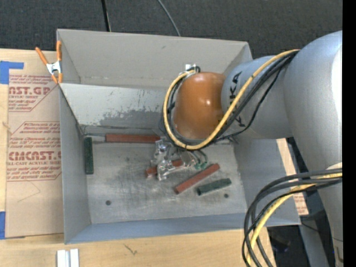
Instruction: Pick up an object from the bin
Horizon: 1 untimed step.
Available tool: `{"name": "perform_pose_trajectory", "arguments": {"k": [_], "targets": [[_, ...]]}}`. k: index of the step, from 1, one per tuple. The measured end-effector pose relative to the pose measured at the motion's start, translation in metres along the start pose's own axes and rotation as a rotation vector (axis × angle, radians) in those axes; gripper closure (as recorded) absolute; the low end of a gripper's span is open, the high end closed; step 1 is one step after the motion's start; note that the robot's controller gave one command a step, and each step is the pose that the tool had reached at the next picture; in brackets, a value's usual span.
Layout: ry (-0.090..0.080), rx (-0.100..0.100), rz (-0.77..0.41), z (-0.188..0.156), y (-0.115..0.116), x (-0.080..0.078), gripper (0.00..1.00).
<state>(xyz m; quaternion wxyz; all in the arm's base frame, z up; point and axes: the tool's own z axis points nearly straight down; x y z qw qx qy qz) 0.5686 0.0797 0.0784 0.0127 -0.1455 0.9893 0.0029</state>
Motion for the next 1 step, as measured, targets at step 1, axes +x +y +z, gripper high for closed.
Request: {"name": "perform_pose_trajectory", "arguments": {"k": [1], "targets": [[0.025,0.003,0.083,-0.2035,0.0081,-0.0168,1.00]]}}
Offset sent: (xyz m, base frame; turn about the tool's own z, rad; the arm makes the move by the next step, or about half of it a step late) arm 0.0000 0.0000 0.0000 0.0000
